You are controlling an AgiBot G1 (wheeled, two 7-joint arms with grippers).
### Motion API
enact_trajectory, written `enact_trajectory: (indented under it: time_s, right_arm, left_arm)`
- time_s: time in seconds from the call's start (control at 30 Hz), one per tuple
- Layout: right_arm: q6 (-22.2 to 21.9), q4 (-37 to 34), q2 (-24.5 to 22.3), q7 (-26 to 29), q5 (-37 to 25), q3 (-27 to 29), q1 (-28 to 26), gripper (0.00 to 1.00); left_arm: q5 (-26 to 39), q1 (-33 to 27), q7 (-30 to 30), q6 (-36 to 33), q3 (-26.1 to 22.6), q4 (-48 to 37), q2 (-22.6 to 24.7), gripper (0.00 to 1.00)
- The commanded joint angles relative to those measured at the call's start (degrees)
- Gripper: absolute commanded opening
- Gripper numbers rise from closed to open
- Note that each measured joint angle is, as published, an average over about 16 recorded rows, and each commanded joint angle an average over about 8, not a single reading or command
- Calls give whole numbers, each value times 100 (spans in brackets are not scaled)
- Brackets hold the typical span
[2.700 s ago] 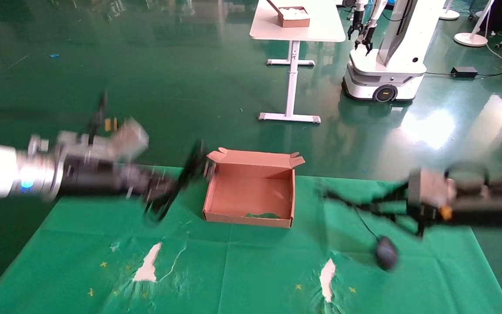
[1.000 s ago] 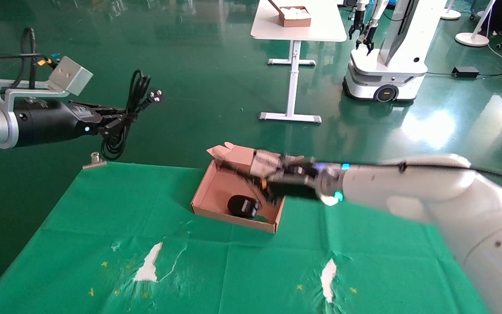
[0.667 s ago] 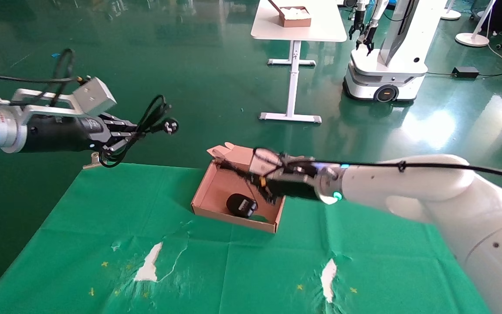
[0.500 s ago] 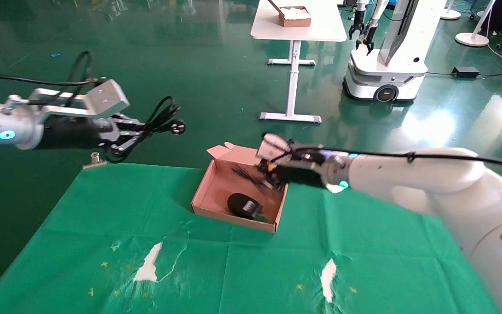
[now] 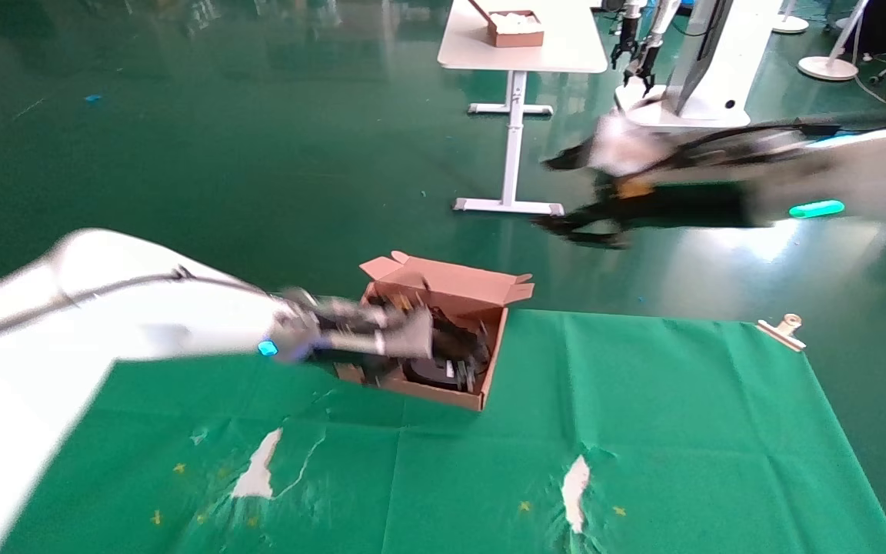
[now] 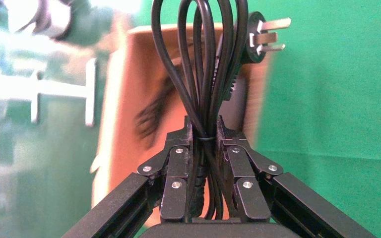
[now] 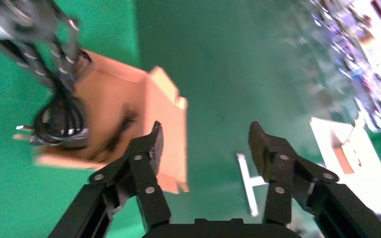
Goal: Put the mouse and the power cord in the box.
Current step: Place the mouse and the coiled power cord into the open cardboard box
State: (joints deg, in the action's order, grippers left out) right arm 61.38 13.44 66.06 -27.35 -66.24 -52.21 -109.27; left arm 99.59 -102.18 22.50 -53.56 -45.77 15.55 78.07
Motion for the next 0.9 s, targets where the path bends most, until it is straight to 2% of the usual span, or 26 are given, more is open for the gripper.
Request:
enact_trajectory:
  time_s: [0.03, 0.2, 0.23, 0.27, 0.47, 0.5, 0.53, 0.6, 0.9]
  right_arm:
    - [670, 82, -298, -93, 44, 7, -202, 100]
    - [786, -63, -281, -176, 54, 10, -260, 100]
    - [795, -91, -272, -193, 55, 12, -268, 100]
    - [804, -119, -264, -209, 57, 13, -275, 100]
    - [1052, -231, -299, -279, 72, 19, -330, 100]
    - [1099, -241, -309, -285, 75, 19, -339, 100]
    - [1140, -247, -319, -289, 77, 20, -346, 100]
    - [1214, -257, -338, -295, 81, 21, -358, 100]
    - [998, -229, -279, -272, 78, 31, -313, 100]
  left_arm:
    - [80, 276, 179, -70, -194, 411, 58, 0]
    - [137, 286, 56, 228, -722, 1135, 55, 0]
    - [117, 257, -48, 353, -800, 1216, 55, 4]
    - [86, 224, -182, 487, -867, 1272, 55, 12]
    - [-153, 62, -1095, 1162, -1086, 1312, 86, 87]
    - [-171, 50, -1173, 1227, -1110, 1307, 91, 96]
    - [-183, 44, -1221, 1271, -1128, 1305, 96, 100]
    - [-200, 34, -1284, 1336, -1156, 1306, 104, 100]
    - [-270, 97, -1168, 1160, -1038, 1351, 11, 100]
